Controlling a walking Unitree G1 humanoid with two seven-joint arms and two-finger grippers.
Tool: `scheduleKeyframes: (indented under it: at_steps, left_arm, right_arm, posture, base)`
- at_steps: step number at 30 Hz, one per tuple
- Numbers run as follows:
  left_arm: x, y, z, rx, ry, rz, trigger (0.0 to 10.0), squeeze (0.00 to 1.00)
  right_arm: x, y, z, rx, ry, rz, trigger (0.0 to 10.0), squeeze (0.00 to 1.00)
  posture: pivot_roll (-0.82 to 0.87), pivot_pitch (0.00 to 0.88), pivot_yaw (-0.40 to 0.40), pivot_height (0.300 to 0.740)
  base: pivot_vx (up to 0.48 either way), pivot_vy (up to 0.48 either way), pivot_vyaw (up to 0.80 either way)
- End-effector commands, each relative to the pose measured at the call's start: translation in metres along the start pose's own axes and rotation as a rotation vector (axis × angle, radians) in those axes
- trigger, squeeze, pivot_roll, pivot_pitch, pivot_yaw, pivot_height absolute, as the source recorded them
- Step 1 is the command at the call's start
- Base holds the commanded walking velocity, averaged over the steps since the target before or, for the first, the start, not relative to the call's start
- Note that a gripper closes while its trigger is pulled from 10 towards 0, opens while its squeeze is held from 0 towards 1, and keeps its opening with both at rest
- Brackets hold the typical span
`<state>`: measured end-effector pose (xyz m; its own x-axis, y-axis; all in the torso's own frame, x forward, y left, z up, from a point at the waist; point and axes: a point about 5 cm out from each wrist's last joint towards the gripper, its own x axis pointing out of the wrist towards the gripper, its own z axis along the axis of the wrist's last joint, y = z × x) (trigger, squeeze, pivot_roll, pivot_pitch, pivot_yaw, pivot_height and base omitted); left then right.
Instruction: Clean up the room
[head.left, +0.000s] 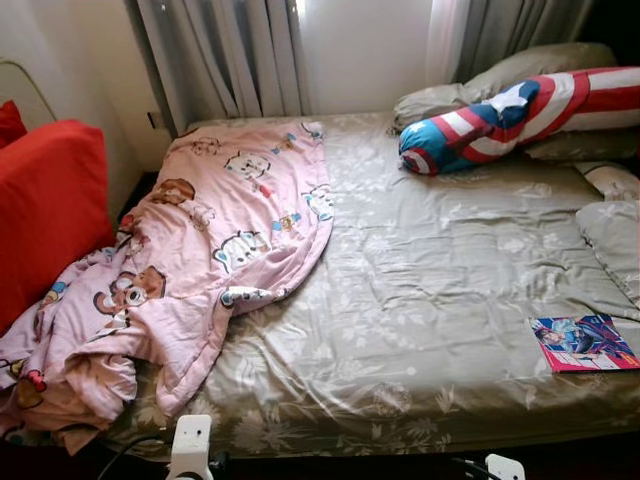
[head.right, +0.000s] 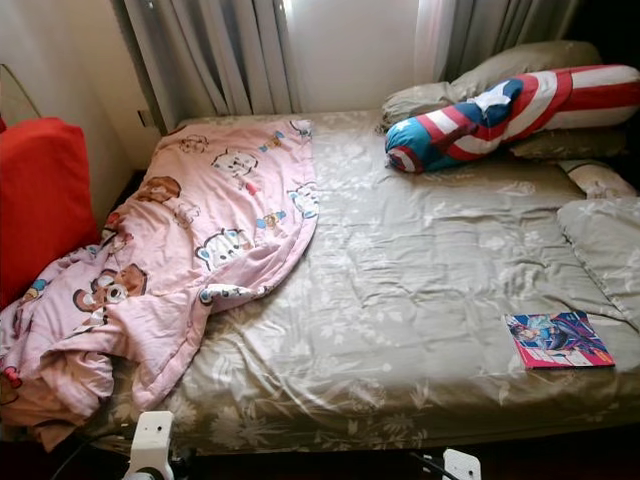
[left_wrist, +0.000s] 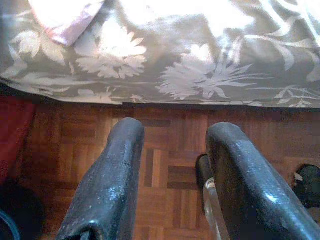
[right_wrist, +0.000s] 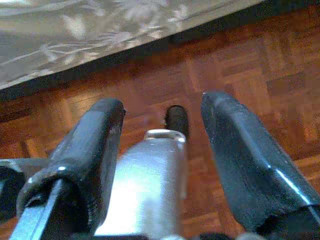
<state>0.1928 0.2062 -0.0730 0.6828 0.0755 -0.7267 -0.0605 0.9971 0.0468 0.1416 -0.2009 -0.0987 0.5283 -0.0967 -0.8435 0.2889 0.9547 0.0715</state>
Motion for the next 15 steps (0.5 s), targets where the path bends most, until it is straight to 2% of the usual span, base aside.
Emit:
scheduleKeyframes:
  at_steps: [1,8,15]
  left_arm:
    - [-0.0005,0.0022,-0.0012,0.009,0.004,0.004,10.0,0.00]
    - [-0.0011,0.0032,-0.0027,0.007,0.007,0.008,10.0,0.00]
    - [-0.0016,0.0046,-0.0040,0.007,0.009,0.011,10.0,0.00]
  right_arm:
    - [0.0013,0.0074,0.0027,-0.011,-0.008,0.011,10.0,0.00]
    - [0.0029,0.0143,0.0072,-0.016,-0.014,0.022,10.0,0.00]
    - [0.0032,0.0143,0.0090,-0.017,-0.016,0.022,10.0,0.00]
  posture:
    - [-0.01,0.000,0.046,0.740]
    - [0.00,0.000,0.045,0.740]
    - [0.00,0.000,0.047,0.740]
  base:
    - [0.000,0.292,0.00]
    - [0.000,0.297,0.00]
    - [0.000,0.299,0.00]
